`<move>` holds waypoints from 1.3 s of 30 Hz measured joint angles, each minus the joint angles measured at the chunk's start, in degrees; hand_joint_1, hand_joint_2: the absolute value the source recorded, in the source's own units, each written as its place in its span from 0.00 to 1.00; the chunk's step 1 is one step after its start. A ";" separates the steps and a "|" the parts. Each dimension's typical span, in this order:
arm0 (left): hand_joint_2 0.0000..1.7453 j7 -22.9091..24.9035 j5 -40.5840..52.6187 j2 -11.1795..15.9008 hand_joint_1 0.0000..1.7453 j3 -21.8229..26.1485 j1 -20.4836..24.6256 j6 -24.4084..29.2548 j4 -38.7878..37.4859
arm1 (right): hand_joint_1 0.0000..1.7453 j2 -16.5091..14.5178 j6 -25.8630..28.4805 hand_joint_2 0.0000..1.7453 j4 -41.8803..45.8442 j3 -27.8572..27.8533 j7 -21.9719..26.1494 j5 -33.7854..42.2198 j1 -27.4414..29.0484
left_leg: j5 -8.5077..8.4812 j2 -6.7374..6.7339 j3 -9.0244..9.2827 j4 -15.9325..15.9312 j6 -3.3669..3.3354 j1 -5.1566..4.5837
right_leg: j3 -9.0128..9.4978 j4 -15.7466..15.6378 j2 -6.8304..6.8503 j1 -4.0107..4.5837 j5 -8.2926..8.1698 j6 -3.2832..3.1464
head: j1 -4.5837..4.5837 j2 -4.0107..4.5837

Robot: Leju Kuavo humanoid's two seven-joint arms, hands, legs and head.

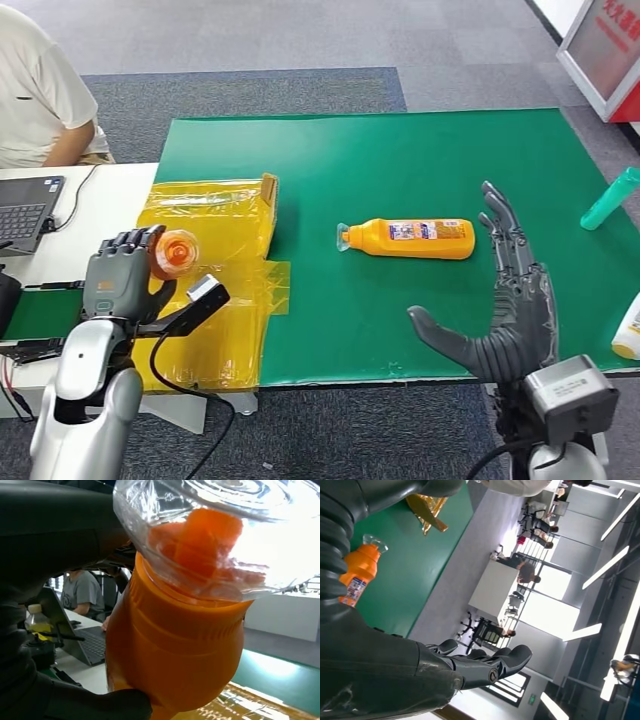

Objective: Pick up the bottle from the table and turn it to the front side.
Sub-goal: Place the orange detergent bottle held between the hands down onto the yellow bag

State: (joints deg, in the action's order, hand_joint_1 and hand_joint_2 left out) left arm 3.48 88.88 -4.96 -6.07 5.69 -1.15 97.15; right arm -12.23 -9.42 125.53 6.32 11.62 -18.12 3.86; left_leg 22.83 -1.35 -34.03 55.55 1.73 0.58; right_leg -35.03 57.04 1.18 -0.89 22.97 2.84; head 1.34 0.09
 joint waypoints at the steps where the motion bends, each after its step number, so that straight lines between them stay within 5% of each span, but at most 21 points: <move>1: 1.00 0.54 0.01 1.00 1.00 -0.58 0.47 0.11 -1.35 | 0.00 0.01 -0.11 1.00 0.34 0.00 0.16 0.15 0.00 | -0.01 0.00 0.00 0.00 0.00 0.00 | 0.00 0.00 0.00 0.00 0.00 0.00 | 0.00 0.00; 13: 1.00 3.42 0.02 8.65 1.00 -10.20 6.82 -0.90 -15.61 | 0.00 0.49 -0.81 1.00 2.25 0.00 2.25 1.36 0.00 | 0.00 0.00 0.03 0.00 0.01 -0.01 | 0.05 0.00 -0.01 -0.01 -0.01 0.00 | 0.01 0.01; 30: 1.00 0.74 0.02 1.83 1.00 -12.16 10.12 -1.05 -26.87 | 0.00 0.91 -0.72 1.00 4.31 1.32 3.63 -1.80 0.35 | -0.01 0.00 0.04 0.00 -0.02 -0.01 | 0.07 0.00 0.00 -0.02 -0.04 -0.01 | 0.01 0.02; 31: 1.00 0.77 0.02 1.62 0.82 -12.16 10.20 -1.06 -27.06 | 0.00 0.93 -0.72 1.00 4.39 1.39 3.64 -1.83 0.38 | -0.01 0.00 0.04 0.00 -0.02 -0.01 | 0.07 0.00 0.00 -0.01 -0.04 -0.01 | 0.01 0.01; 34: 1.00 1.46 0.02 1.09 0.07 -12.16 10.34 -1.02 -27.41 | 0.00 0.98 -0.60 1.00 4.56 1.47 3.63 -2.03 0.54 | -0.01 0.00 0.04 0.00 -0.02 -0.01 | 0.07 0.00 0.00 -0.01 -0.04 -0.02 | 0.01 0.00; 35: 1.00 1.90 0.02 0.91 0.00 -12.15 10.34 -0.99 -27.45 | 0.00 0.99 -0.50 1.00 4.63 1.47 3.62 -2.16 0.65 | -0.01 0.00 0.04 0.00 -0.02 -0.01 | 0.07 0.00 0.00 -0.01 -0.04 -0.02 | 0.01 0.00; 39: 1.00 3.05 0.02 0.12 0.00 -11.62 10.32 -0.83 -27.44 | 0.00 1.04 0.11 1.00 5.22 1.42 3.55 -2.86 1.55 | -0.01 0.00 0.03 0.00 -0.02 -0.01 | 0.07 0.00 0.00 -0.01 -0.04 -0.01 | 0.02 0.00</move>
State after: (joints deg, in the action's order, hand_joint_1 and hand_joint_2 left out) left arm 6.53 88.89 -4.84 -17.69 16.01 -1.97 69.71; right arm -11.19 -9.31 130.75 7.73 15.17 -20.98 5.42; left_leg 22.82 -1.34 -34.00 55.55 1.71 0.57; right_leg -34.95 57.04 1.19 -0.90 22.93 2.83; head 1.36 0.09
